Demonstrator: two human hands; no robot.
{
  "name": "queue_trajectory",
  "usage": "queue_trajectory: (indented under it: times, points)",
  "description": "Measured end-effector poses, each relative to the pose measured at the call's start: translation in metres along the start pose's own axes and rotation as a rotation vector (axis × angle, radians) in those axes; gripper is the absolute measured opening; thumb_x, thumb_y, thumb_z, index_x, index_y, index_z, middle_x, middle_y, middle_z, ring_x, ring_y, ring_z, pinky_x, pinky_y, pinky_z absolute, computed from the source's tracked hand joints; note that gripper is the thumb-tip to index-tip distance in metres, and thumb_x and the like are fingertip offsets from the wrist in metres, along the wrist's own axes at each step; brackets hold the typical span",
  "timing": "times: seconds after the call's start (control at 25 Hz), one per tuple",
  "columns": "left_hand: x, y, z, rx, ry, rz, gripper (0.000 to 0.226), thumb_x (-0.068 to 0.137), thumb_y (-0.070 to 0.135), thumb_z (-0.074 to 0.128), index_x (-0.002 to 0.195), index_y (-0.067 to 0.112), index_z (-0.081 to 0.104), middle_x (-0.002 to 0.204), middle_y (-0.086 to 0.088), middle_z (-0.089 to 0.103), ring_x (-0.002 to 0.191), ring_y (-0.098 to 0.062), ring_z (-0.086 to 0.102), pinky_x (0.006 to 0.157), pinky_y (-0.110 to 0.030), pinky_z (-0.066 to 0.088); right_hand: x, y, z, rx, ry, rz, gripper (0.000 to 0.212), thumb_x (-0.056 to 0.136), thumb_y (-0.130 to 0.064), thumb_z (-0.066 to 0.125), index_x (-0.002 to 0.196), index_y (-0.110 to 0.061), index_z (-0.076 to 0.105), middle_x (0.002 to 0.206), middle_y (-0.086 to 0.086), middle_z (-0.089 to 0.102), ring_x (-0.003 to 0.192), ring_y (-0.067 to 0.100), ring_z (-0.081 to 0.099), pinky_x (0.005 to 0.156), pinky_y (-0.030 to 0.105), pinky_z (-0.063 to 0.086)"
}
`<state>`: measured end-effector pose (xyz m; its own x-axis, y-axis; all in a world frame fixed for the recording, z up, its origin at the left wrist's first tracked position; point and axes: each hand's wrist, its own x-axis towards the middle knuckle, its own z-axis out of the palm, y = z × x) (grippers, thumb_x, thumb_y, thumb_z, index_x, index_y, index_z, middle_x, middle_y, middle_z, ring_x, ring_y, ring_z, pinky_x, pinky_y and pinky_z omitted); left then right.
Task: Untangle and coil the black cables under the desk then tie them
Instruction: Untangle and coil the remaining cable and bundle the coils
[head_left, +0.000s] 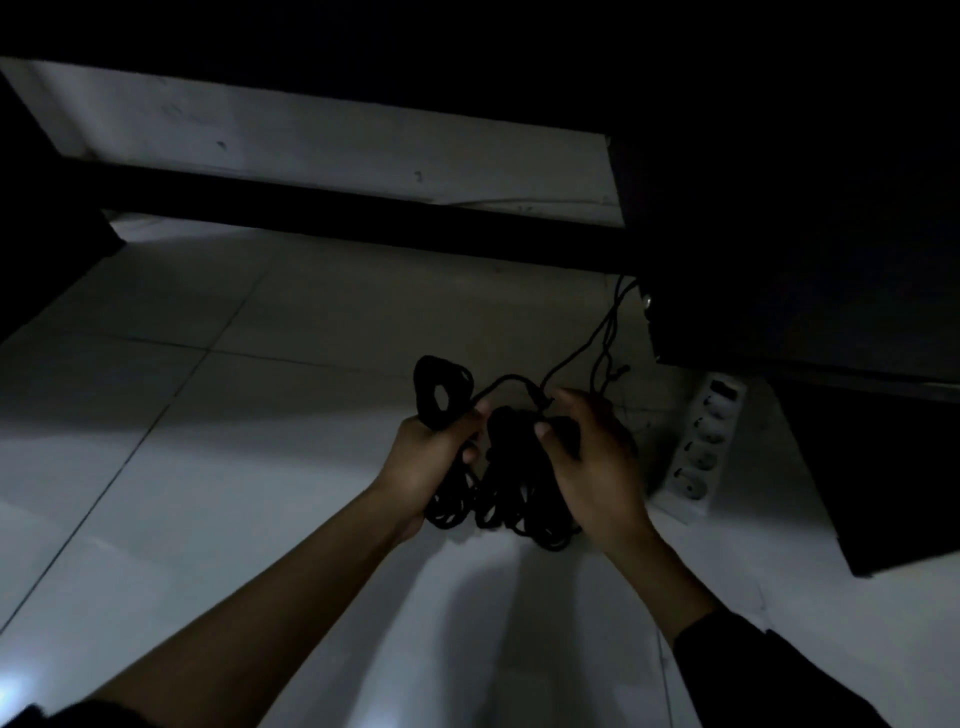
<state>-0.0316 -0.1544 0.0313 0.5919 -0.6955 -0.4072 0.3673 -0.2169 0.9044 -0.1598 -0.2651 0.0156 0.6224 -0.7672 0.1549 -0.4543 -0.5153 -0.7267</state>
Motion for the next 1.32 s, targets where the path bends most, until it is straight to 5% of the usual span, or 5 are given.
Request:
queue_trajectory:
  times: [0.24,0.44,0.68,1.04,1.32]
  points:
    - [0.041,-0.029,0.004,-0.004,0.17,-0.089,0.037,0.088,0.033,0.068,0.062,0.012,0.051,0.044,0.002,0.051,0.033,-0.01,0.046,0.039,-0.017,0.037,0.0,0.051,0.009,-0.098,-0.113,0.325,0.039,0.096,-0.024,0.055,0.131,-0.006,0.052,0.131,0.015,0.055,0.12,0.029,0.051,0.094,0.027,0.04]
    - [0.065,-0.06,0.009,0.315,0.213,-0.084,0.031,0.094,0.033,0.058,0.074,0.01,0.059,0.074,-0.011,0.065,0.073,-0.028,0.063,0.07,-0.039,0.051,0.0,0.052,0.029,-0.154,-0.036,0.355,0.05,0.09,-0.036,0.063,0.125,-0.001,0.053,0.122,0.017,0.057,0.113,0.031,0.054,0.085,0.027,0.041]
    - [0.077,-0.065,0.017,0.552,0.193,-0.067,0.04,0.091,0.051,0.054,0.104,0.014,0.064,0.096,-0.006,0.068,0.09,-0.024,0.066,0.078,-0.032,0.054,-0.007,0.059,0.037,-0.289,-0.094,0.483,0.045,0.096,-0.039,0.053,0.116,0.001,0.057,0.113,0.02,0.061,0.108,0.035,0.056,0.086,0.036,0.045]
    - [0.052,-0.071,0.028,0.124,-0.004,-0.183,0.042,0.088,0.045,0.061,0.118,0.015,0.063,0.109,-0.005,0.07,0.099,-0.02,0.067,0.088,-0.034,0.056,-0.018,0.047,0.036,0.405,-0.054,0.64,0.04,0.091,-0.036,0.063,0.124,-0.017,0.051,0.117,0.005,0.062,0.102,0.02,0.062,0.074,0.029,0.053]
    - [0.005,-0.056,0.044,-0.103,-0.18,-0.11,0.057,0.073,0.028,0.077,0.123,0.006,0.06,0.114,-0.013,0.07,0.105,-0.023,0.068,0.092,-0.039,0.055,-0.044,0.024,0.012,0.438,0.012,0.469,0.02,0.093,-0.036,0.058,0.107,-0.023,0.053,0.095,-0.007,0.066,0.077,-0.005,0.064,0.056,0.011,0.047]
